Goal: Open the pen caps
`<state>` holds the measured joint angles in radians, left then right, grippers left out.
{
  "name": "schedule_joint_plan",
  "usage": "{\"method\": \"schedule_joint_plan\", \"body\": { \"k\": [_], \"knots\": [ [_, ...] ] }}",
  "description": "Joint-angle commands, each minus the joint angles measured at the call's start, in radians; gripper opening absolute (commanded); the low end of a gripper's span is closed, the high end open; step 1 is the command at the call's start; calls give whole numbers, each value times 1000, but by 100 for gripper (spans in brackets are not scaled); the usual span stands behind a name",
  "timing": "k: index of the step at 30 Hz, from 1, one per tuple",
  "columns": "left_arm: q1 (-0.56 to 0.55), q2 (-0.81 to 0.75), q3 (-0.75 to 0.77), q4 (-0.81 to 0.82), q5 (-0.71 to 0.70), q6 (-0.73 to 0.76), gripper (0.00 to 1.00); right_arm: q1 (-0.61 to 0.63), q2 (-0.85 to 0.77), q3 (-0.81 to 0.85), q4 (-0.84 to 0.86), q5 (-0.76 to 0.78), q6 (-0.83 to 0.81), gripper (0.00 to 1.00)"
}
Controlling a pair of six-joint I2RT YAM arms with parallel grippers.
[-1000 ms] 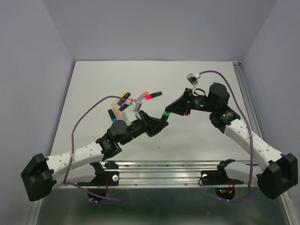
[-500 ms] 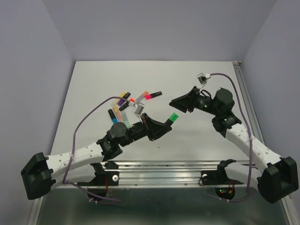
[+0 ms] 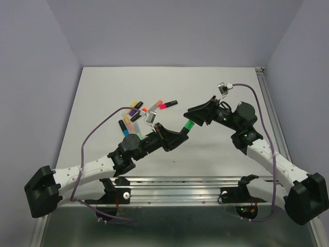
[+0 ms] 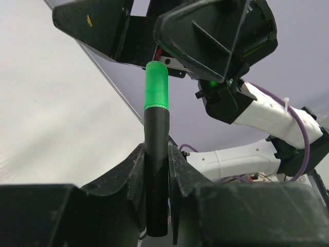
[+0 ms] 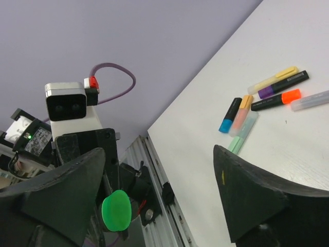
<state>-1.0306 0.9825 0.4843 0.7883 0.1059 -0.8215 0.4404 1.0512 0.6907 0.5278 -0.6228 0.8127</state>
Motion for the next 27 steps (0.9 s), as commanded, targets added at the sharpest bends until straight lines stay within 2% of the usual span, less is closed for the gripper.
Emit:
{"method": "schedule_joint_plan", "body": {
  "k": [1, 4, 9, 12, 13, 16, 17, 18, 22, 24, 26, 27],
  "knots": [
    [-3, -16, -10, 52, -89, -37, 0, 12, -33, -25, 58, 17, 16, 98],
    [-3, -13, -9, 51, -98, -42, 0, 20, -33, -43, 93, 20, 40, 98],
    [-3, -2, -3, 51, -153, -65, 0, 61, -5, -51, 138, 40, 63, 93],
    [-3, 8, 4, 45, -166, -76, 0, 89, 10, -51, 155, 66, 78, 79],
    [-2, 13, 5, 43, -167, -76, 0, 95, 18, -57, 164, 77, 82, 69],
    [-3, 18, 5, 37, -183, -84, 0, 113, 17, -69, 195, 107, 89, 55],
    [-3, 19, 4, 34, -189, -90, 0, 115, 15, -71, 190, 119, 92, 46],
    [-3, 16, -3, 37, -202, -99, 0, 118, 13, -71, 184, 129, 94, 43],
    [-3, 5, -6, 35, -215, -99, 0, 126, 10, -66, 170, 136, 89, 20],
    [-3, 2, -9, 34, -224, -99, 0, 129, 12, -62, 159, 140, 89, 16],
    [-2, 2, -9, 34, -230, -99, 0, 133, 13, -62, 156, 143, 94, 1],
    [-3, 2, -9, 35, -232, -100, 0, 135, 13, -63, 158, 147, 94, 1]
  ]
}}
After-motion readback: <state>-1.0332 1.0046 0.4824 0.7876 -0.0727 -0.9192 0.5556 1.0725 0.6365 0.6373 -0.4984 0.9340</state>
